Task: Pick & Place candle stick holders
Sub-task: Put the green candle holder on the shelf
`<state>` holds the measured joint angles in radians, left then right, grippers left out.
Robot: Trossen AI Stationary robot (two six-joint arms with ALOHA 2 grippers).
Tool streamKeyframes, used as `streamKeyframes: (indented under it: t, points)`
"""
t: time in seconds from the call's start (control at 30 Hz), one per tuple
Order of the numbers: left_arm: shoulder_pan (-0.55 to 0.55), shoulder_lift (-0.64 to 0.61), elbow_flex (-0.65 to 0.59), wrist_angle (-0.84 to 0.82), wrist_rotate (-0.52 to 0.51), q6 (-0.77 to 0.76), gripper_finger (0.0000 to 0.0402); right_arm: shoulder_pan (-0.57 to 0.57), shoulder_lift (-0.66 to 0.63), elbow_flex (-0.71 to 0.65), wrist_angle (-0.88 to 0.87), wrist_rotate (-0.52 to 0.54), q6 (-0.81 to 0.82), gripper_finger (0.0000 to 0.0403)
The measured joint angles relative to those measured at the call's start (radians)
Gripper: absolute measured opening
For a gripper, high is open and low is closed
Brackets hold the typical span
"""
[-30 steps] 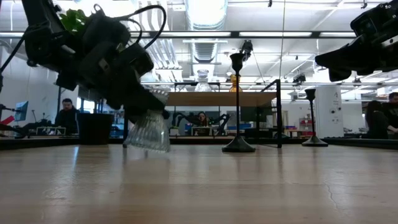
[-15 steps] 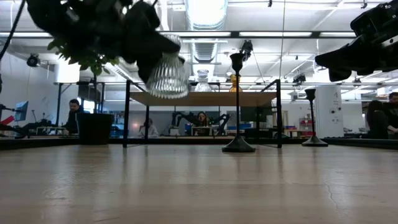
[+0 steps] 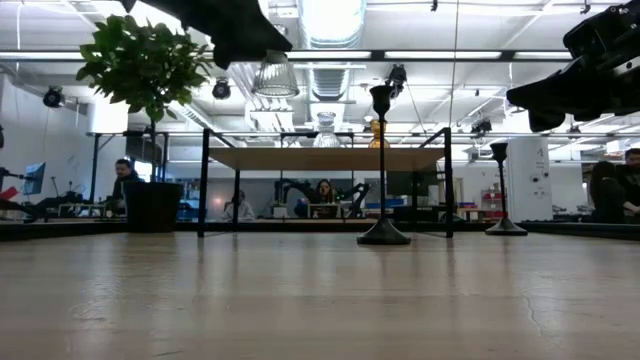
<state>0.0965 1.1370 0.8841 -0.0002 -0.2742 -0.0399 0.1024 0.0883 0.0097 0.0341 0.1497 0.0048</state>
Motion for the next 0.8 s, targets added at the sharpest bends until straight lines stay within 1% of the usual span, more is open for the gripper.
streamKeyframes:
  t: [0.17,0.4,0.63,0.8]
  points:
    - [0.126,0.008,0.055,0.000,-0.052,-0.040,0.0142,0.000,0.000,0.000,0.000,0.000,-0.010,0.0008]
    - [0.276,0.087,0.131,-0.006,-0.055,-0.043,0.0142,0.000,0.000,0.000,0.000,0.000,-0.009,0.0008]
    - [0.358,0.203,0.165,-0.018,-0.057,-0.063,0.0142,0.000,0.000,0.000,0.000,0.000,-0.001,0.0008]
    - [0.400,0.256,0.167,0.005,-0.089,-0.063,0.0142,0.000,0.000,0.000,0.000,0.000,-0.005,0.0008]
